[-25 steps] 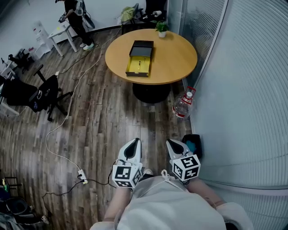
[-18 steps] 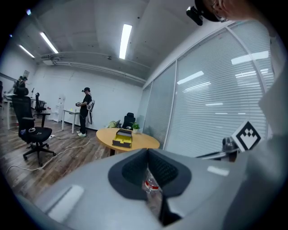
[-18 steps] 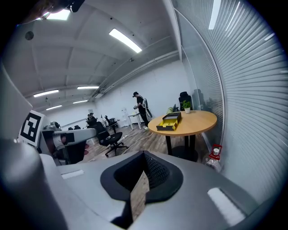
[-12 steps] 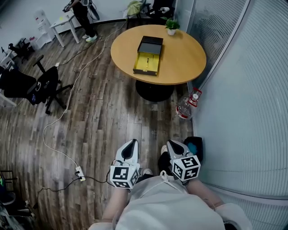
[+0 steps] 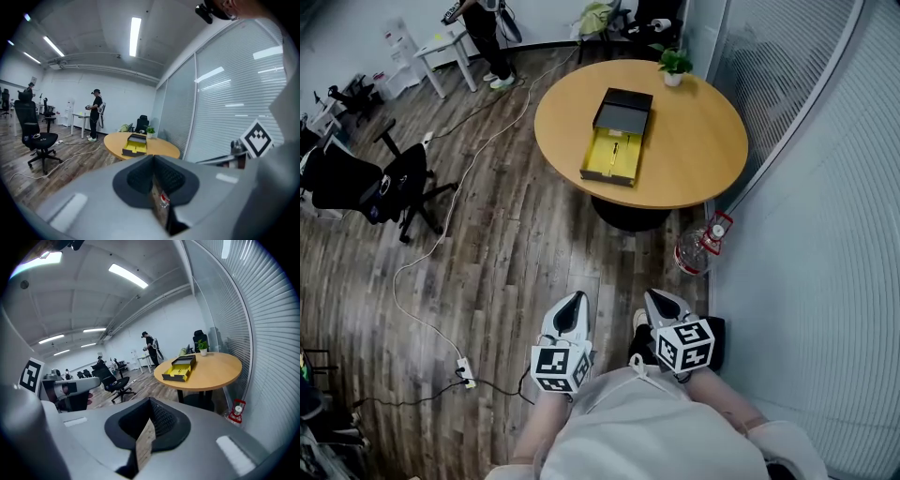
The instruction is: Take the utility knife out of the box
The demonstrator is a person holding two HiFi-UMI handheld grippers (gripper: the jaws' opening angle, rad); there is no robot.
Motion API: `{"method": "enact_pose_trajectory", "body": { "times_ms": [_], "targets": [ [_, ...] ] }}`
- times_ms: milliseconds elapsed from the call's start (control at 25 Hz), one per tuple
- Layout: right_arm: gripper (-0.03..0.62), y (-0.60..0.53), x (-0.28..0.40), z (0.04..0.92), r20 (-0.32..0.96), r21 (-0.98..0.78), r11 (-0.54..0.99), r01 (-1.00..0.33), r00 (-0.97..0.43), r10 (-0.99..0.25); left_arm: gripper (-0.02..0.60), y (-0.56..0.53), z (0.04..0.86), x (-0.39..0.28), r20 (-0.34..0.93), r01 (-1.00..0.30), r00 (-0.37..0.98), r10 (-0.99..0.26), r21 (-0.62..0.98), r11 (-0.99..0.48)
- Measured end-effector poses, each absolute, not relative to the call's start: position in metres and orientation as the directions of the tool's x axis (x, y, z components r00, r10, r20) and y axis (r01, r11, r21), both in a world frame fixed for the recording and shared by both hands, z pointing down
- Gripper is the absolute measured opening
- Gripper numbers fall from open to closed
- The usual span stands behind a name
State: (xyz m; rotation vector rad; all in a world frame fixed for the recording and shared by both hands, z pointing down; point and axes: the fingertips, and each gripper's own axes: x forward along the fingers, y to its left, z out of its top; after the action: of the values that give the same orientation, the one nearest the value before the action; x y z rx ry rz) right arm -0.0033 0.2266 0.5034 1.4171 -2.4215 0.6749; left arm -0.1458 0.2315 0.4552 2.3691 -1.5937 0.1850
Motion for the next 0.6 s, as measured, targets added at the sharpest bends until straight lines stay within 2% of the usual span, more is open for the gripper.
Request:
{"method": "enact_pose_trajectory", "body": {
  "times_ms": [200,600],
  "targets": [
    [0.0,0.133,0.033,0.492,0.416,-0.256,0.441,-0.86,-0.51,-0.753,0.006,0.146,0.448,-0.116,0.245,-0.938,0.343,-0.907,0.148,-0.315],
    [0.0,0.015,0.094,0.491,0.416,-0.252,0.449,-0.858,-0.514,-0.75,0.006,0.026,0.448,-0.048,0.248,-0.933,0.359,-0.9,0.115,-0.341]
  ]
}}
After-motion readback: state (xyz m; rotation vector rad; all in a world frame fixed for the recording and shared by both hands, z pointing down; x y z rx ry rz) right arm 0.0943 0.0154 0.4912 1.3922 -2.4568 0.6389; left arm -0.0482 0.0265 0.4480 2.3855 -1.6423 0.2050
